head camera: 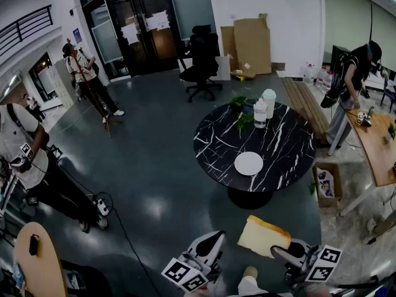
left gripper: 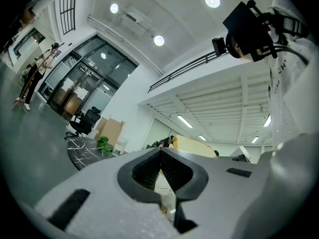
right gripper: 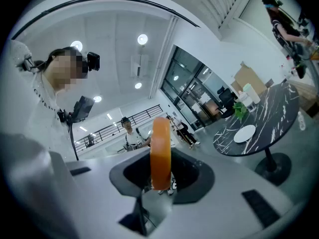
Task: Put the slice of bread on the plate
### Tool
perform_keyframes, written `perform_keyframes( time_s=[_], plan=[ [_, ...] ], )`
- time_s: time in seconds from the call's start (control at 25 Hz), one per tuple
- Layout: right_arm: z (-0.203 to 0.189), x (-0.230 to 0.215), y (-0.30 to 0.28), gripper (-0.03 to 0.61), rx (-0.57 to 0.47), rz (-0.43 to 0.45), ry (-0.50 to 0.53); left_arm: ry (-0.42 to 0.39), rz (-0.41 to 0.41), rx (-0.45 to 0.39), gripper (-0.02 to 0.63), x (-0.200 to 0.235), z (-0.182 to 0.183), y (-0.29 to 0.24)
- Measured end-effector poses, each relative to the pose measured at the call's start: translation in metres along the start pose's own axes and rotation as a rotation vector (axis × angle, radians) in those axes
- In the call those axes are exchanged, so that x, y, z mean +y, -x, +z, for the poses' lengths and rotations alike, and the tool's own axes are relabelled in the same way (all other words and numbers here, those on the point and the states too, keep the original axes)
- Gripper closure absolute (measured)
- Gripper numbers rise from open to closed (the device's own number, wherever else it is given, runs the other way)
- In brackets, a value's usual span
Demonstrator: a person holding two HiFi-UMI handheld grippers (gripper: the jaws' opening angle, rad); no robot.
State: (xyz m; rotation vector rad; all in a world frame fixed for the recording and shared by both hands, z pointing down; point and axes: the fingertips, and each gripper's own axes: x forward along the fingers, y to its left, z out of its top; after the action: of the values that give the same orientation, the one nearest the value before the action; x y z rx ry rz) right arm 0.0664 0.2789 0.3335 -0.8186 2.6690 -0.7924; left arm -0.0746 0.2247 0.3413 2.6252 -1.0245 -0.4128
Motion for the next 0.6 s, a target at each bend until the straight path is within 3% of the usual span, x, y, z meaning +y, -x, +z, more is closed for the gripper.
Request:
perform_keyframes(
  time_s=[0.6],
  plan=[
    [0.041,-0.073,-0.018,0.485,0.011,0.037,-0.034,-0.014,0.014,0.013,0.606,0.034,0.003,-0.075]
  ],
)
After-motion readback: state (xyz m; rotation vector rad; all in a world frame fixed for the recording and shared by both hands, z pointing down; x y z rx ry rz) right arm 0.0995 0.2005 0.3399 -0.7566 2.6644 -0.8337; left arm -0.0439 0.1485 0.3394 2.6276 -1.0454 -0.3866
